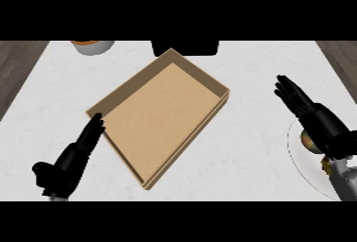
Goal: Pick the sweet potato from the plate and place it in the cardboard box
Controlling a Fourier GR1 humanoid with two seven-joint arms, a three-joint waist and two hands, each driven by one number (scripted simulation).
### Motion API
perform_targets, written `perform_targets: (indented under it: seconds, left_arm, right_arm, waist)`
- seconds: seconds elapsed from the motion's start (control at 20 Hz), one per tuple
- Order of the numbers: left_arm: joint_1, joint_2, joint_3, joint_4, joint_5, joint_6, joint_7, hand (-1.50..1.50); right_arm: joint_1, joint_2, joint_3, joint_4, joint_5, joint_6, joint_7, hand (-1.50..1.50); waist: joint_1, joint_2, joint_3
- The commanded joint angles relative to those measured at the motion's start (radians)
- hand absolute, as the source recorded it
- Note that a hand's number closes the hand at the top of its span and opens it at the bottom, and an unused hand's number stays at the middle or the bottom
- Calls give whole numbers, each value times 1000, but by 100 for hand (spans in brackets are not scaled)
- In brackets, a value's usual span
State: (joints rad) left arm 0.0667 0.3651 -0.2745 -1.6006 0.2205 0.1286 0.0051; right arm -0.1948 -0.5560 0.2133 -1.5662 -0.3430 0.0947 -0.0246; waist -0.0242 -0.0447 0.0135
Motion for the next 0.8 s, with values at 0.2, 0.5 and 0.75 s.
perform_targets:
  seconds: [0.2, 0.5, 0.75]
  left_arm:
    - [-17, 190, 206, 103, -156, 156, 18, 0]
    - [-15, 195, 225, 168, -178, 190, 47, 0]
    - [-66, 212, 242, 228, -179, 155, 33, 0]
  right_arm:
    - [175, -34, -292, 144, -95, -134, -84, -150]
    - [397, -178, -248, 336, 240, -211, -313, -150]
    - [413, -82, -392, 498, 51, -32, -704, -150]
  waist:
    - [-29, 45, -8]
    - [-29, 49, -9]
    - [-2, 47, -9]
